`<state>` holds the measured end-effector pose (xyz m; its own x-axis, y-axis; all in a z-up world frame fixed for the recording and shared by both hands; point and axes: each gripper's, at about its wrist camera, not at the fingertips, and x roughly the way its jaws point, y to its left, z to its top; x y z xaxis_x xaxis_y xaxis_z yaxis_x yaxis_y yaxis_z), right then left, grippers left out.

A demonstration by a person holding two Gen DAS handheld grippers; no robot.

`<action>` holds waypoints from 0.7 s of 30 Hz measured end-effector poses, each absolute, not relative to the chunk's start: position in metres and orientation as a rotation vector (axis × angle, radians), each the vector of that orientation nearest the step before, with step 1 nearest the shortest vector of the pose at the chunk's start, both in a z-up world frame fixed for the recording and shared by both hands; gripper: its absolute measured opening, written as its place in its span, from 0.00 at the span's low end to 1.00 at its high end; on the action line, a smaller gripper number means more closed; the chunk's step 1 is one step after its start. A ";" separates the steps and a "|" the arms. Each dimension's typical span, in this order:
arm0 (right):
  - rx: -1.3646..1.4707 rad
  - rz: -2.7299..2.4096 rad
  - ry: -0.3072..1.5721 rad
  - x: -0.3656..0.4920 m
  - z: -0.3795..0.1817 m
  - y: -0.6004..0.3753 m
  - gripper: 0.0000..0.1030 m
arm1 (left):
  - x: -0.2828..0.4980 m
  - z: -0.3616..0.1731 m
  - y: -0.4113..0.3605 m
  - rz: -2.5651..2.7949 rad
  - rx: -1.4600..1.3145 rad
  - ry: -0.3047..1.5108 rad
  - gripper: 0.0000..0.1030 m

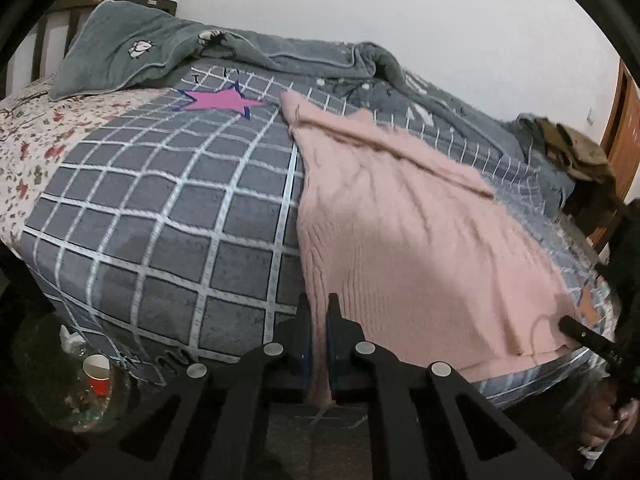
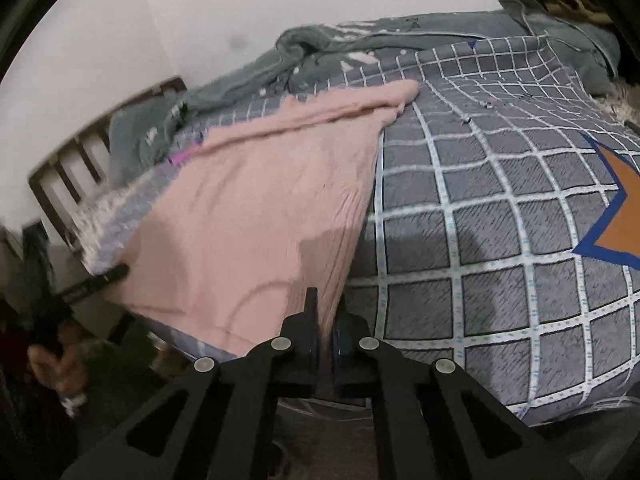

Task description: Fold small clothes

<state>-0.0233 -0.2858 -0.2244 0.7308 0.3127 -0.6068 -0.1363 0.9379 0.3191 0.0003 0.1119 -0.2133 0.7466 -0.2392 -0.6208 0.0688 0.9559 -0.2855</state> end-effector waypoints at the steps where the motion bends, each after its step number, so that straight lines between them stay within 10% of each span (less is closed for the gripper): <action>1: 0.260 0.247 0.702 -0.025 -0.221 -0.286 0.04 | -0.002 -0.207 0.114 -0.170 -0.268 0.702 0.07; 21: 0.377 0.312 0.527 0.027 -0.101 -0.299 0.04 | 0.052 -0.089 0.117 -0.196 -0.371 0.578 0.07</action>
<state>0.0272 -0.2990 -0.1005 0.8202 0.3810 -0.4266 -0.1908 0.8854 0.4239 0.0524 0.1173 -0.0894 0.8216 -0.2826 -0.4952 0.0772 0.9156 -0.3945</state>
